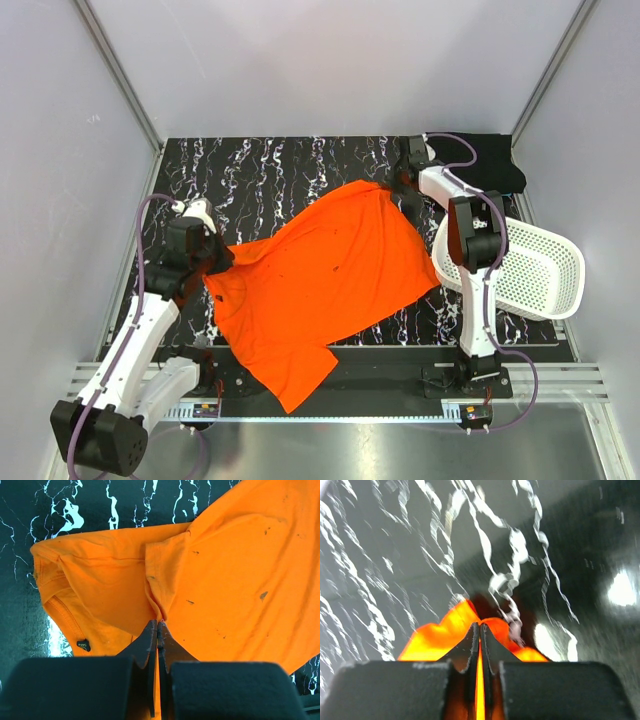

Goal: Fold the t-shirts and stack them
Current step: Flatten the tshirt out

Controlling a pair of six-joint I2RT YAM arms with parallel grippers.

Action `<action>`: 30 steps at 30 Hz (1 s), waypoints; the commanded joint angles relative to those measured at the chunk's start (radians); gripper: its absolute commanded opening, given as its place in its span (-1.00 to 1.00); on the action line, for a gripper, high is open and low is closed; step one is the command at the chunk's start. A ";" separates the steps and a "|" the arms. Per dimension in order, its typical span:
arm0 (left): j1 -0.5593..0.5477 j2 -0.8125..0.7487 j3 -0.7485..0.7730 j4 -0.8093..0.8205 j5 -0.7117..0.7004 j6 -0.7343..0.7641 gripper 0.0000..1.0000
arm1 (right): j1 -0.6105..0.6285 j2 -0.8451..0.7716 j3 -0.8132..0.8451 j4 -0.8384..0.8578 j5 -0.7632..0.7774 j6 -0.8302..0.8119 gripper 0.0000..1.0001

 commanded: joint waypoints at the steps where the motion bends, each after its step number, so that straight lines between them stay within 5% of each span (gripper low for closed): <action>1: -0.003 -0.008 0.009 0.030 -0.025 0.015 -1.00 | 0.005 -0.111 -0.092 0.107 -0.065 -0.024 -0.82; 9: -0.003 -0.004 0.021 0.030 -0.005 0.009 -1.00 | 0.001 -0.133 -0.065 0.114 -0.045 -0.042 -0.15; 30: -0.003 -0.037 0.052 0.013 0.018 0.017 -1.00 | 0.010 0.065 0.166 -0.037 -0.129 -0.028 -0.12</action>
